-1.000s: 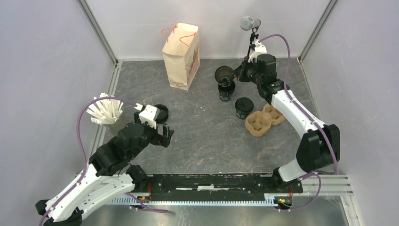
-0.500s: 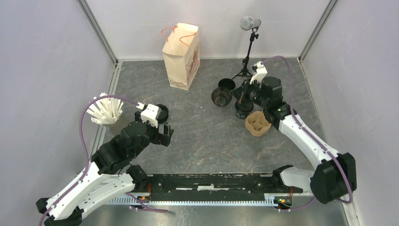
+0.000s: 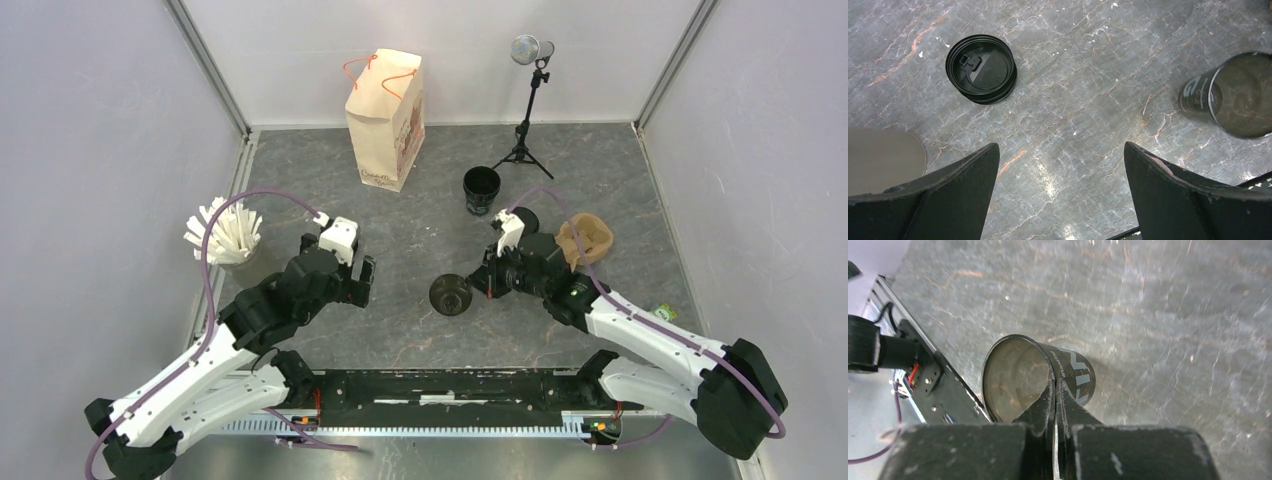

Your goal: Pack the takeout coffee

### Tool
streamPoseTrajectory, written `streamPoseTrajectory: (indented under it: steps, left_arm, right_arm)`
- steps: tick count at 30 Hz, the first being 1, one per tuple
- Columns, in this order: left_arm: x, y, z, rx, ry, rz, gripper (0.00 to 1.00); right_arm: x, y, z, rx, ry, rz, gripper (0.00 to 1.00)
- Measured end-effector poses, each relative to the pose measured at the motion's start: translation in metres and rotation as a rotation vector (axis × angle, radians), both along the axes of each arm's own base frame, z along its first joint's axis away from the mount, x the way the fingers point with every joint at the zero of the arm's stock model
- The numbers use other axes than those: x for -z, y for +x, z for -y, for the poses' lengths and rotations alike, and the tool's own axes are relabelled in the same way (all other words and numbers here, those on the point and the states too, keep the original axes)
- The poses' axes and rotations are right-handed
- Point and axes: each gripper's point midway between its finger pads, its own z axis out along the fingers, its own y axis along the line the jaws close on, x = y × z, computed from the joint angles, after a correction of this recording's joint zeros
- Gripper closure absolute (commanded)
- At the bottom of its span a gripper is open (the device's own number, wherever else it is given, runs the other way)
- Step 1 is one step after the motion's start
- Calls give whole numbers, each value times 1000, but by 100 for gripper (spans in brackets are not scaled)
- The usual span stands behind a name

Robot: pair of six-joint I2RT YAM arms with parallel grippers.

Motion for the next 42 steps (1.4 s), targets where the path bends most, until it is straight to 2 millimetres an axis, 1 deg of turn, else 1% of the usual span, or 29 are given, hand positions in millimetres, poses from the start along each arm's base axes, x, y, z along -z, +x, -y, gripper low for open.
streamPoseTrajectory:
  steps: [3,6,7,8,9,12,16,18,21,24,26,28,29,30,33,36,40,42]
  left_arm:
    - [2,0,0,-1,9,-8,0]
    - [2,0,0,-1,9,-8,0]
    - [3,1,0,-1,10,-9,0]
    - [4,1,1,-1,14,-12,0]
    - [5,1,1,-1,18,-16,0]
    - [11,3,3,-2,39,-35,0]
    - [19,9,6,-14,85,-70,0]
    - [23,16,7,-33,120,-92,3]
    - [22,31,7,-75,154,-115,9]
    - [23,53,4,-133,173,-151,15]
    - [28,72,0,-172,186,-197,22]
    - [37,90,-2,-200,199,-247,27]
    - [42,98,-1,-205,202,-267,29]
    - [49,106,-2,-211,213,-293,31]
    - [66,122,0,-215,226,-350,34]
    - [81,137,1,-213,237,-397,42]
    - [99,156,-4,-222,243,-441,50]
    - [108,161,-10,-233,251,-463,57]
  right_arm:
    - [23,-12,4,-6,-36,-47,100]
    - [31,-17,6,-6,-45,-67,100]
    - [32,-17,6,-5,-46,-69,97]
    - [32,-17,6,-1,-47,-69,90]
    - [32,-16,6,1,-49,-69,86]
    - [35,-15,7,6,-58,-73,79]
    - [39,-14,11,14,-87,-76,64]
    - [36,-12,13,20,-103,-65,57]
    - [22,-7,18,41,-114,-17,46]
    - [-1,-4,24,61,-90,63,34]
    - [-17,-4,28,71,-67,118,19]
    - [-33,-4,33,84,-43,176,7]
    - [-42,-4,36,90,-31,207,4]
    - [-50,-4,40,100,-21,237,2]
    - [-65,-5,49,127,-9,299,2]
    - [-75,-5,55,148,1,340,2]
    - [-78,-5,60,161,-7,361,2]
    - [-77,-5,61,160,-16,363,2]
